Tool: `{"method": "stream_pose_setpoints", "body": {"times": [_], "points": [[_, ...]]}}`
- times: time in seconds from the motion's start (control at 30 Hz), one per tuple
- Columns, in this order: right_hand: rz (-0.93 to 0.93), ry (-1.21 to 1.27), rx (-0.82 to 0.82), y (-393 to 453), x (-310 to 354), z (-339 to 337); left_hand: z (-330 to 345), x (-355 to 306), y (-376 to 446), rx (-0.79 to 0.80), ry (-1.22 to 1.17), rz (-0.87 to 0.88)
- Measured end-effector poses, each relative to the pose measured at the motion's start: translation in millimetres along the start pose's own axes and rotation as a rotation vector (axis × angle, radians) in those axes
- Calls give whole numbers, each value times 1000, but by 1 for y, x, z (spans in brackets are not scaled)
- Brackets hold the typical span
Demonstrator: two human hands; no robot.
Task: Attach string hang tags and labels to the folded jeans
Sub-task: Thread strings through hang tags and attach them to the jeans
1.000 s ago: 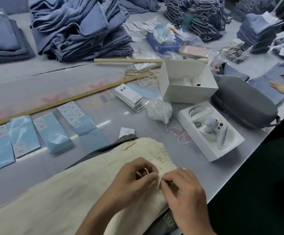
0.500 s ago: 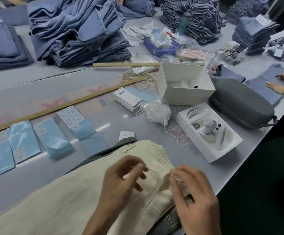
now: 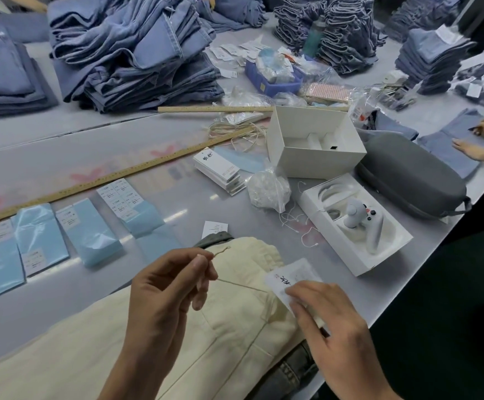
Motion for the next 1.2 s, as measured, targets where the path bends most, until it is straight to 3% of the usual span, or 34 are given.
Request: {"method": "stream_pose_setpoints", "body": {"times": [0.1,0.27,0.43,0.57,0.9,1.2], "points": [[58,-21,65,7,-8,3,7,1,-1,-6,89,15],[177,25,202,10,-17,16,42,-5,-11,68,478,147],[557,584,-23,4,-30,10,72,-8,-23,31,902,359],[698,848,-119,4,-29,18,93,-9,-33,-3,1146,506],[853,945,-165,-7,-29,34,90,-17,-40,-72,1162,572],[793,839,-115,-5,-25,35,88,-10,-37,-123,1228,537]]}}
Point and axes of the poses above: each hand's wrist, its own y-axis towards the middle knuckle, its own z-axis out of the palm, x = y × z, the point moved 10 cm from there along y, towards the middle knuckle, and after that the axes turned 15 degrees about -z, right-handed, at the moved point
